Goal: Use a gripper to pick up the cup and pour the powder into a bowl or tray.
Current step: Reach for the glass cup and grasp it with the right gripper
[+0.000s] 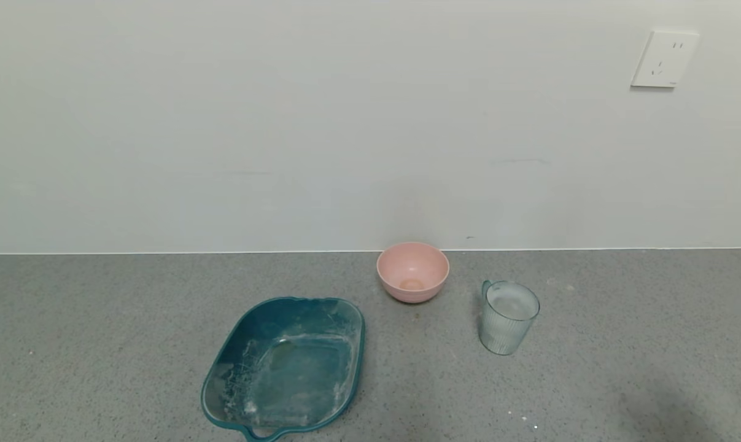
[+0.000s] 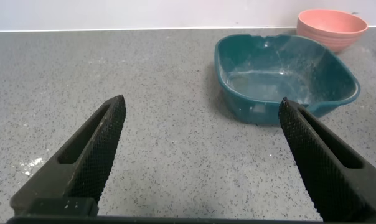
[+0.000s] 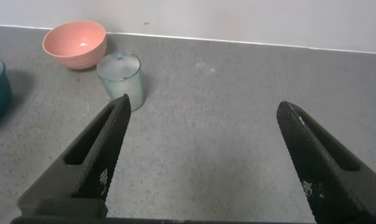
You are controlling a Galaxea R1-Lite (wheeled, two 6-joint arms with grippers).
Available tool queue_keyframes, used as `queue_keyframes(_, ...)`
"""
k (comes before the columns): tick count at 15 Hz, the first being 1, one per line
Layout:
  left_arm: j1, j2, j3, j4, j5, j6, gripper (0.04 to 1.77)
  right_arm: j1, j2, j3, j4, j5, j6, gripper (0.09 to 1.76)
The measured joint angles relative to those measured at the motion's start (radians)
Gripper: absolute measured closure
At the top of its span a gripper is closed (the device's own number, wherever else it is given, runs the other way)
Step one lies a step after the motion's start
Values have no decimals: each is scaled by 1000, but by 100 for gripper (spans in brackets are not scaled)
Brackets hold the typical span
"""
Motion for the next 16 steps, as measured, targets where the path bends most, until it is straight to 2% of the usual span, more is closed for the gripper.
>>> queue_keyframes(3, 0, 0, 0, 0, 0, 0, 5, 15, 165, -4, -43, 58, 3, 14)
queue_keyframes(7, 0, 0, 0, 0, 0, 0, 5, 130, 322, 56, -118, 70, 57, 14)
queue_keyframes(16, 0, 0, 0, 0, 0, 0, 5, 297, 719, 225, -533, 29, 104, 14)
